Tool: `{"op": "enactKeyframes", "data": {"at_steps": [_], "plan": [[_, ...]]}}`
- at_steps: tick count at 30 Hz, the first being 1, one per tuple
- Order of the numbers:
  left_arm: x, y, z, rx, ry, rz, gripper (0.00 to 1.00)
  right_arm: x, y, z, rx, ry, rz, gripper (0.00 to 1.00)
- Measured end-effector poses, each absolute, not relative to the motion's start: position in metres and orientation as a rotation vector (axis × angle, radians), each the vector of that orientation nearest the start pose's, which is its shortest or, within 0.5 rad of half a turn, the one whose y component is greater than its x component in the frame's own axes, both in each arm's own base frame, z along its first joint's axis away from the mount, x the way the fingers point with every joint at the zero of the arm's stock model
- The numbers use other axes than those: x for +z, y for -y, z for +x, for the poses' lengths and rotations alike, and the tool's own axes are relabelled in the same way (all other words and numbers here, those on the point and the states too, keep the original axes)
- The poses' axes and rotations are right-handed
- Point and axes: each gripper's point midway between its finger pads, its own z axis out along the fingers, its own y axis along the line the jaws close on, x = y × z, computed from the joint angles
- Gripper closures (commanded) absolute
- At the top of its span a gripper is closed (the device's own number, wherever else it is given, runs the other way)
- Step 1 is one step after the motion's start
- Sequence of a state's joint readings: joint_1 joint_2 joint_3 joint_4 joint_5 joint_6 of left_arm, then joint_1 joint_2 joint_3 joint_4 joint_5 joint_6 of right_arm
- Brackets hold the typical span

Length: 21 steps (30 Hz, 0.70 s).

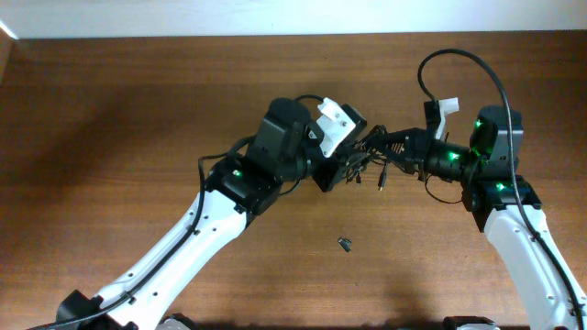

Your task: Untangle cables

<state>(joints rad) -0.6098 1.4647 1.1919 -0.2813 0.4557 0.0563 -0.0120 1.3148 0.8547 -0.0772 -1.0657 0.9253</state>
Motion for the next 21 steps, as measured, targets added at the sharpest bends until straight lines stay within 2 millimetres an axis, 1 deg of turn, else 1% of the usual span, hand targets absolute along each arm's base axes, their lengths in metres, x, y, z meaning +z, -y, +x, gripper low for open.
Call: {"op": "enactKeyframes", "data": {"at_steps": [5, 9, 11, 14, 16, 18, 21], "plan": [[0.245, 0.313, 0.316, -0.807, -1.949, 0.966, 0.66, 0.24, -0.146, 0.34, 1.657, -2.173, 0.327, 0.96], [0.245, 0.313, 0.316, -0.807, -1.95, 0.966, 0.65, 0.241, -0.147, 0.339, 1.672, -2.173, 0.33, 0.96], [0.241, 0.314, 0.318, -0.807, -1.961, 0.967, 0.65, 0.242, -0.148, 0.338, 1.683, -2.175, 0.332, 0.96], [0.228, 0.316, 0.32, -0.808, -1.992, 0.972, 0.64, 0.242, -0.148, 0.338, 1.684, -2.175, 0.333, 0.96], [0.224, 0.317, 0.321, -0.808, -2.002, 0.974, 0.64, 0.246, -0.148, 0.339, 1.687, -2.157, 0.302, 0.96], [0.224, 0.317, 0.321, -0.808, -2.002, 0.974, 0.66, 0.254, -0.15, 0.338, 1.703, -2.128, 0.243, 0.96], [0.224, 0.317, 0.321, -0.812, -2.001, 0.976, 0.72, 0.256, -0.152, 0.336, 1.716, -2.124, 0.223, 0.96]]}}
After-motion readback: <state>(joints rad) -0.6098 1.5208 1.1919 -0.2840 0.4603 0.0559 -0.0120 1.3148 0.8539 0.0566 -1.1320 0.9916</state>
